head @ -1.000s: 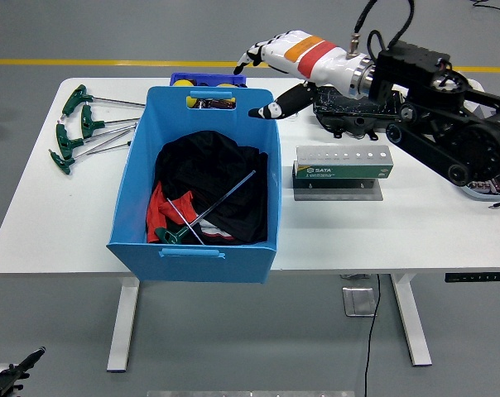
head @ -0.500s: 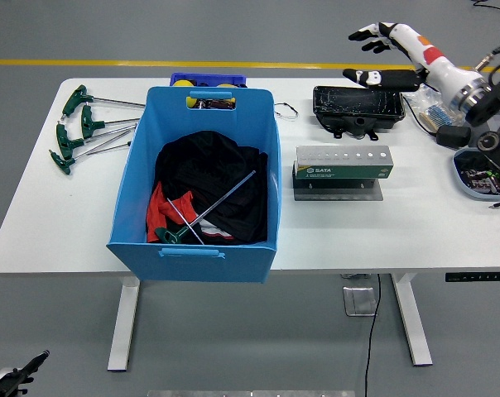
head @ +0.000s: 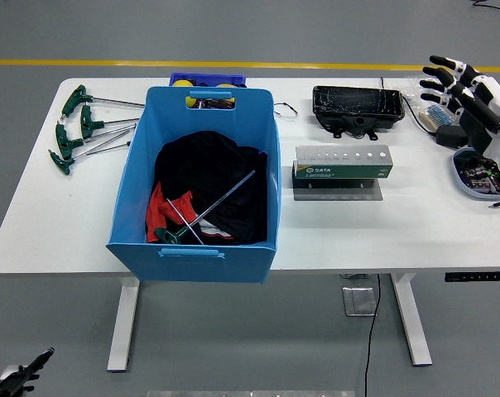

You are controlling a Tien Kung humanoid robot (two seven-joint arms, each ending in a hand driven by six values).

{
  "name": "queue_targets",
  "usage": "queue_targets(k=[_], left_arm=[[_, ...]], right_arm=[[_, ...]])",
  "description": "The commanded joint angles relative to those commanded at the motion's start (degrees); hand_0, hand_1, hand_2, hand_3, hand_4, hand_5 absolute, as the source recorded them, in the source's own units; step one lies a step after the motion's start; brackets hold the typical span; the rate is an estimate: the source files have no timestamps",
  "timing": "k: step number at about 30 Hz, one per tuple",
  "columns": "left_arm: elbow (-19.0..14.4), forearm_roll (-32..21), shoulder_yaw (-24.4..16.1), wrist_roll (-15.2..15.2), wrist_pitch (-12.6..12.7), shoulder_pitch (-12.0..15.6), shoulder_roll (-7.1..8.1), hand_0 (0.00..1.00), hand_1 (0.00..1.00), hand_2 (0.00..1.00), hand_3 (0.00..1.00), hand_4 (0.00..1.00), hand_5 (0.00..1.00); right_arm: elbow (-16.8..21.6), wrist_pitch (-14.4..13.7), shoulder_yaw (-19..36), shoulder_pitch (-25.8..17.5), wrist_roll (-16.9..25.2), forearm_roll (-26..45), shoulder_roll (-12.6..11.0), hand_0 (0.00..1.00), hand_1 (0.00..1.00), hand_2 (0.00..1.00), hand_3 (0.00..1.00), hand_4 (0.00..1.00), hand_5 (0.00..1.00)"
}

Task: Lift tool from toolbox,place it in box,lift tool from toolbox,place it in box

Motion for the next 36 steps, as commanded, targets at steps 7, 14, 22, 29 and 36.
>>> queue_targets(k=[7,14,22,29,36], left_arm=[[0.0,-1.7,1.8,0.1,0.1,0.7,0.11,0.768,0.831,0.832,0.769,0.751,0.704],[0.0,-3.2,3.7,0.0,-0.1,1.3,0.30,0.767,0.830,0.830,0.768,0.751,0.704],[0.0,-5.1,6.0,-0.2,-0.4,1.5,0.35,0.766,0.832,0.830,0.769,0.750,0.703],[0.0,-11.9,11.6,-0.7,0.1,1.9,0.10,0.765,0.834,0.830,0.768,0.748,0.699],[0.0,-13.5,12.0,-1.0,0.3,2.0,-0.26,0.763,0.834,0.829,0.769,0.748,0.697]], right_arm=[[8.9,-2.1,10.1,-11.7,-9.8,-3.1,3.4,0.795,0.772,0.812,0.803,0.998,0.762],[15.5,-1.1,20.6,-21.3,-13.1,-8.0,12.0,0.789,0.769,0.813,0.804,0.998,0.781],[18.7,0.3,26.6,-26.0,-13.6,-16.1,19.5,0.792,0.773,0.817,0.819,0.998,0.809],[18.9,2.8,26.7,-24.8,-12.5,-19.1,19.9,0.788,0.775,0.818,0.831,0.998,0.913],[17.5,2.7,26.3,-22.8,-9.6,-19.5,20.4,0.786,0.778,0.820,0.834,0.998,0.952]])
